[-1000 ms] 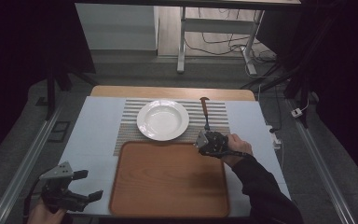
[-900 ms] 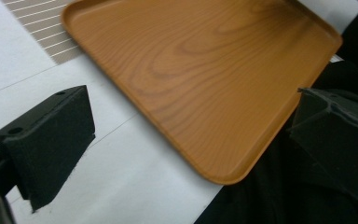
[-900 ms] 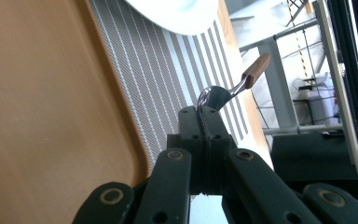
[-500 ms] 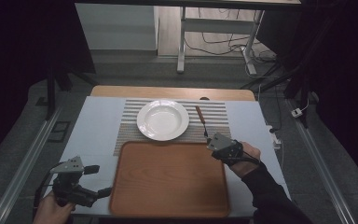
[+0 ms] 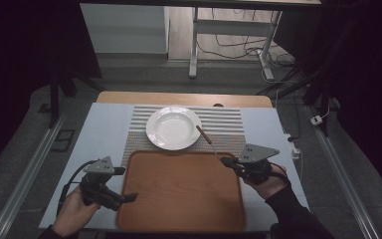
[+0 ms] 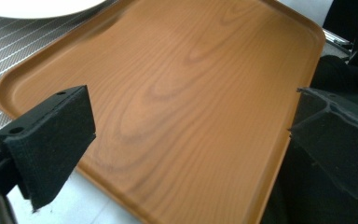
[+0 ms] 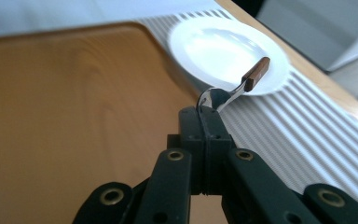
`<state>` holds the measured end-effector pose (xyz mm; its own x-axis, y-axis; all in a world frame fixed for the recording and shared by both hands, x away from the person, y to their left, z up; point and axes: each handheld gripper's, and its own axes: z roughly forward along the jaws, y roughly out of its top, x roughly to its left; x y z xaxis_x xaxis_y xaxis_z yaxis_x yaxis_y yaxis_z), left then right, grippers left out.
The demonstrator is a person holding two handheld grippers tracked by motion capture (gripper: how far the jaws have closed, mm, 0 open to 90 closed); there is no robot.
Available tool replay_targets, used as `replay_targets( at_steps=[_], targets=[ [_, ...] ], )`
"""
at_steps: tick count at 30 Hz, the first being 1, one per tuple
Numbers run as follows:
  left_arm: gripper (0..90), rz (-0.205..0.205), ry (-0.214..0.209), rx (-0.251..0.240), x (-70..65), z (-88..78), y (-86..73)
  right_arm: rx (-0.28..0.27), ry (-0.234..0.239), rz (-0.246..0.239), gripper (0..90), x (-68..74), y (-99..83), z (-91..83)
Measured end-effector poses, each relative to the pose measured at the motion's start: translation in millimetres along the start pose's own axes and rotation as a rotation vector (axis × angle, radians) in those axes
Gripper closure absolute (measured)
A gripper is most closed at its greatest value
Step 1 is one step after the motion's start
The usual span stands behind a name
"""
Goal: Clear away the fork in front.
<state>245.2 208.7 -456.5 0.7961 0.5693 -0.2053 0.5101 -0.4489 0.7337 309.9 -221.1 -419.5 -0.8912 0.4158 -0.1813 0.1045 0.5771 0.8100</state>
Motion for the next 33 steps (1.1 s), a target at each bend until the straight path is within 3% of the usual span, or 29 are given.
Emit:
replay_targets(
  at_steps=[5, 8, 9, 10, 14, 18, 20, 21, 22, 24, 25, 26, 27, 29, 33],
  targets=[
    [0.0, 0.045, -0.017, 0.021, 0.7, 13.1, 19.5, -0.045, 0.107, 0.032, 89.7, 6.0, -1.0, -4.3],
    [0.0, 0.070, -0.016, 0.032, 0.6, 17.0, 25.3, -0.058, 0.164, 0.033, 89.8, 11.8, -1.0, -5.0],
    [0.0, 0.087, -0.014, 0.036, 0.4, 19.8, 29.3, -0.058, 0.164, 0.033, 89.8, 11.8, -1.0, -5.0],
    [0.0, 0.108, -0.009, 0.047, 0.7, 24.2, 34.7, -0.063, 0.203, 0.029, 89.8, 16.6, -0.8, -5.1],
    [0.0, 0.146, 0.002, 0.067, 0.4, 33.3, 43.2, -0.082, 0.278, 0.029, 89.8, 24.5, -0.1, -4.2],
    [0.0, 0.244, -0.011, 0.114, -1.5, 48.3, 56.1, -0.091, 0.352, 0.016, 89.8, 33.4, 1.2, -1.8],
    [0.0, 0.258, -0.013, 0.119, -2.3, 50.2, 57.9, -0.093, 0.381, 0.011, 89.7, 36.5, 1.8, -0.6],
    [0.0, 0.297, -0.024, 0.132, -4.7, 55.4, 63.2, -0.093, 0.399, 0.007, 89.7, 38.8, 2.3, 0.2],
    [0.0, 0.311, -0.024, 0.138, -6.0, 57.5, 65.8, -0.096, 0.411, 0.004, 89.7, 40.7, 2.8, 0.9],
    [0.0, 0.323, -0.030, 0.145, -7.1, 59.4, 68.1, -0.093, 0.442, -0.005, 89.7, 43.5, 3.7, 1.6],
    [0.0, 0.350, -0.055, 0.157, -9.4, 62.7, 71.5, -0.098, 0.455, -0.006, 89.8, 45.1, 4.1, 2.1],
    [1.1, 0.384, -0.064, 0.164, -11.9, 64.7, 72.9, -0.094, 0.464, -0.013, 89.7, 46.0, 4.5, 2.1],
    [3.7, 0.384, -0.064, 0.164, -11.9, 64.7, 72.9, -0.094, 0.476, -0.021, 89.8, 47.7, 5.1, 2.6],
    [7.1, 0.424, -0.068, 0.178, -15.8, 68.5, 74.5, -0.092, 0.492, -0.032, 89.7, 49.9, 5.9, 3.1],
    [23.5, 0.510, -0.083, 0.212, -24.3, 75.2, 75.9, -0.088, 0.527, -0.046, 89.7, 53.1, 7.4, 4.3]
  ],
)
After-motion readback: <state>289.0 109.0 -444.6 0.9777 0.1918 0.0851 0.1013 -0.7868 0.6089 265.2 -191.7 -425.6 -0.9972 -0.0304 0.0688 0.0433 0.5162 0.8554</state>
